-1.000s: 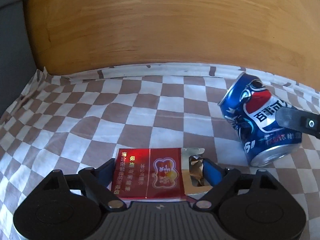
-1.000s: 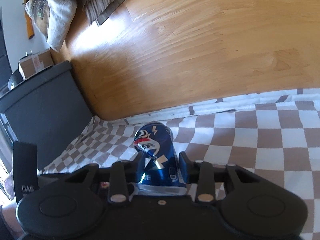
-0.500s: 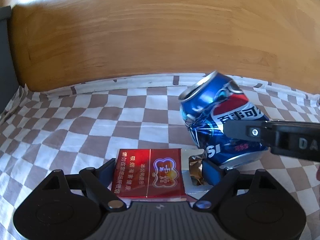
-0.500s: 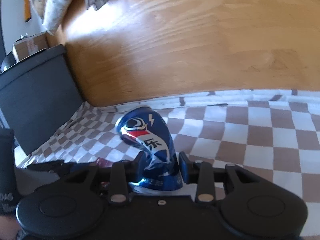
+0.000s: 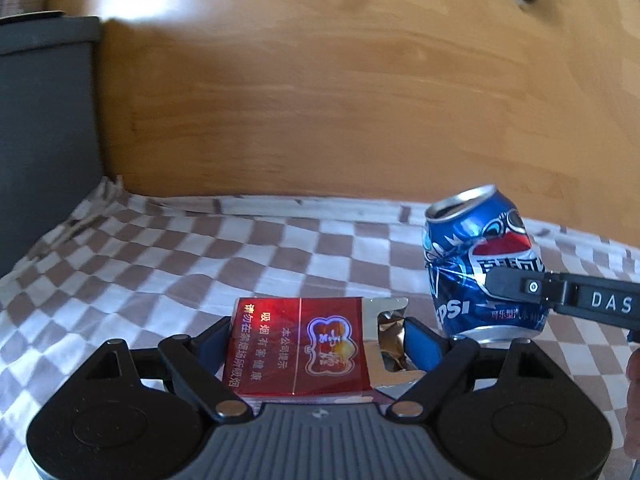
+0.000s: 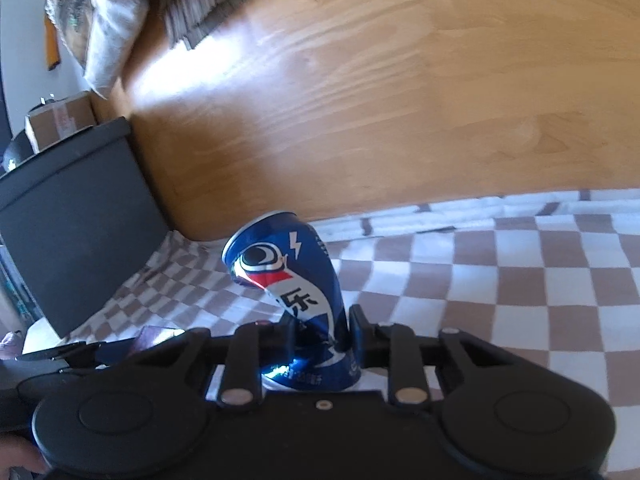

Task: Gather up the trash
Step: 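Lift and carry the can and red box with both tools over the wastebasket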

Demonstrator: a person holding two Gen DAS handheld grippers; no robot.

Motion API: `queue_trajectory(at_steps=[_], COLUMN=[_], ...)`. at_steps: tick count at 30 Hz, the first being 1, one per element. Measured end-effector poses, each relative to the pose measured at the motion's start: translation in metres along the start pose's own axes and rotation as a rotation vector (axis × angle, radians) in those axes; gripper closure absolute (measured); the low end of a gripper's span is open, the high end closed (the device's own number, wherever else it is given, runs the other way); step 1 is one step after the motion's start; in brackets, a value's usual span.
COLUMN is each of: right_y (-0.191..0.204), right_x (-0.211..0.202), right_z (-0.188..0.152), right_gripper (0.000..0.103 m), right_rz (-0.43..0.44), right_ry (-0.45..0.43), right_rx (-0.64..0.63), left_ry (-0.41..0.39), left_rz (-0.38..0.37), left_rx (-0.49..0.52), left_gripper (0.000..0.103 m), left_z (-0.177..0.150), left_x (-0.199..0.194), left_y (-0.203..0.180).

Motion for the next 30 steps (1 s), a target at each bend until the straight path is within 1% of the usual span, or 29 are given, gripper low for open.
queue_trajectory(at_steps=[4, 8, 15, 22, 26, 30], right_y=[0.013, 0.035, 0.083, 0.139, 0.172, 0.204], right_x=[0.001, 0.001, 0.003, -0.007, -0.017, -0.033], right_z=[0.0, -0.001, -0.016, -0.039, -0.055, -0.064], right_gripper=[0.076, 0.076, 0.076, 0.076, 0.076, 0.076], right_rz=[0.031, 0.078, 0.134, 0.231, 0.268, 0.33], right_ry=[-0.002, 0.0, 0.037, 0.071, 0.094, 0.089], right_rx=[-0.022, -0.056, -0.163, -0.276, -0.362, -0.424], left_ry=[-0.021, -0.031, -0.056, -0.066, -0.069, -0.081], left_rz=[0.026, 0.062, 0.156, 0.243, 0.288, 0.321], left_rx=[-0.04, -0.08, -0.108, -0.17, -0.18, -0.209], left_gripper=[0.015, 0.015, 0.015, 0.015, 0.015, 0.015], left_z=[-0.001, -0.005, -0.015, -0.037, -0.052, -0.067], left_x=[-0.017, -0.038, -0.085, -0.138, -0.171, -0.207], left_y=[0.017, 0.038, 0.082, 0.129, 0.152, 0.172])
Point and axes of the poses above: each gripper's, at about its wrist camera, not at the fingertips, and x roughly the way its jaws point, y to its left, z to its top, the point moved 8 cm from there along x, roughly the way its jaws point, and after that the axes turned 2 degrees about y, right-handed, at the moved point
